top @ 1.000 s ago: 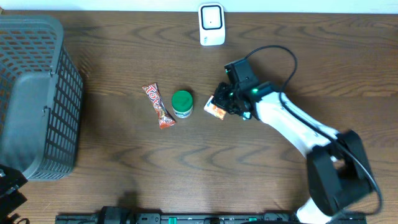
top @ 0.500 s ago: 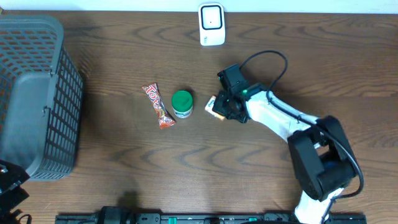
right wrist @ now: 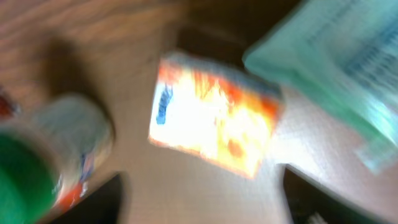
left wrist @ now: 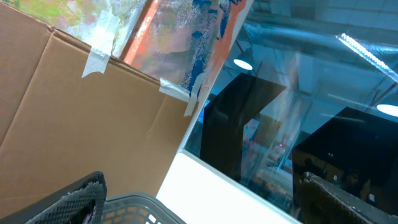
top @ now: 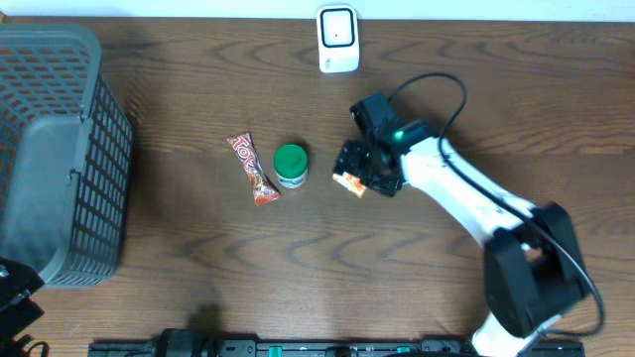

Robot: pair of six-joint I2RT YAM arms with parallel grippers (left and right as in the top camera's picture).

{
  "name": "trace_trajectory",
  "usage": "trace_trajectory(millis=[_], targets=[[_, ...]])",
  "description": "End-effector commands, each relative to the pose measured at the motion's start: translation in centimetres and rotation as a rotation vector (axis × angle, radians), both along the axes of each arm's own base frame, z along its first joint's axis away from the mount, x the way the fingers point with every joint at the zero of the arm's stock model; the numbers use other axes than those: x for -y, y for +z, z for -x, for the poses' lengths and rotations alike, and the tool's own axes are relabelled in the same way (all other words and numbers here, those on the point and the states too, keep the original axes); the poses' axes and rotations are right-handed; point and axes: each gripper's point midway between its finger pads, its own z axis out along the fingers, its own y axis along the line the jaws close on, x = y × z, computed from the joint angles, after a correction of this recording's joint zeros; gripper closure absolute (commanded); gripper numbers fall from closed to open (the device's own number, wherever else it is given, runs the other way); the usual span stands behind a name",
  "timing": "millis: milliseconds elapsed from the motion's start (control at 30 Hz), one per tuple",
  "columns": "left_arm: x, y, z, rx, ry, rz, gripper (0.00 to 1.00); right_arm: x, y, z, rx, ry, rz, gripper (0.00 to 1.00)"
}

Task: Scan the item barcode
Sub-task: 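Close the right gripper on the orange tissue pack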

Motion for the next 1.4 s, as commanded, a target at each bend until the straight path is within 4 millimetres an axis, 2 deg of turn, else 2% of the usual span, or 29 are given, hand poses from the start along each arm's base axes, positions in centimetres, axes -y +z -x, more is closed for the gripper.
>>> trace_trajectory(millis=[0, 133, 233, 367, 600, 833, 1000, 1100, 1167, 1267, 1367], targets=[[-0.1, 0.0, 0.1, 0.008, 0.003, 0.006, 0.02, -0.5, 5.7, -0.6, 0.057, 0.008, -0.031, 0.01], [-0.1, 0.3, 0.3, 0.027, 0.002, 0.009, 0.02, -0.2, 6.1, -0.2, 0.035, -0.005, -0.012, 0.01], [-0.1, 0.4, 0.3, 0.031, 0.002, 0.010, 0.02, 0.0, 5.6, -0.3, 0.014, -0.042, -0.005, 0.01], [-0.1, 0.4, 0.3, 0.031, 0.002, 0.010, 0.02, 0.1, 3.6, -0.4, -0.025, -0.051, 0.030, 0.01], [-0.1, 0.4, 0.3, 0.031, 0.002, 0.010, 0.02, 0.4, -1.3, -0.8, -0.108, -0.049, 0.090, 0.01], [-0.1, 0.4, 0.3, 0.031, 0.002, 0.010, 0.02, -0.1, -4.1, -1.8, -0.105, -0.006, 0.100, 0.01], [-0.1, 0.4, 0.3, 0.031, 0.002, 0.010, 0.02, 0.1, -6.7, -1.4, -0.157, -0.005, 0.129, 0.02], [-0.1, 0.4, 0.3, 0.031, 0.002, 0.010, 0.02, 0.3, -8.1, -1.2, -0.183, -0.004, 0.144, 0.09], [-0.1, 0.4, 0.3, 0.031, 0.002, 0.009, 0.03, 0.4, -8.5, -1.1, -0.193, -0.005, 0.150, 0.16], [-0.1, 0.4, 0.3, 0.031, 0.002, 0.009, 0.02, 0.6, -8.5, -1.1, -0.188, -0.007, 0.160, 0.31], [-0.1, 0.4, 0.3, 0.031, 0.002, 0.009, 0.02, 0.6, -8.4, -1.2, -0.186, -0.010, 0.157, 0.37]])
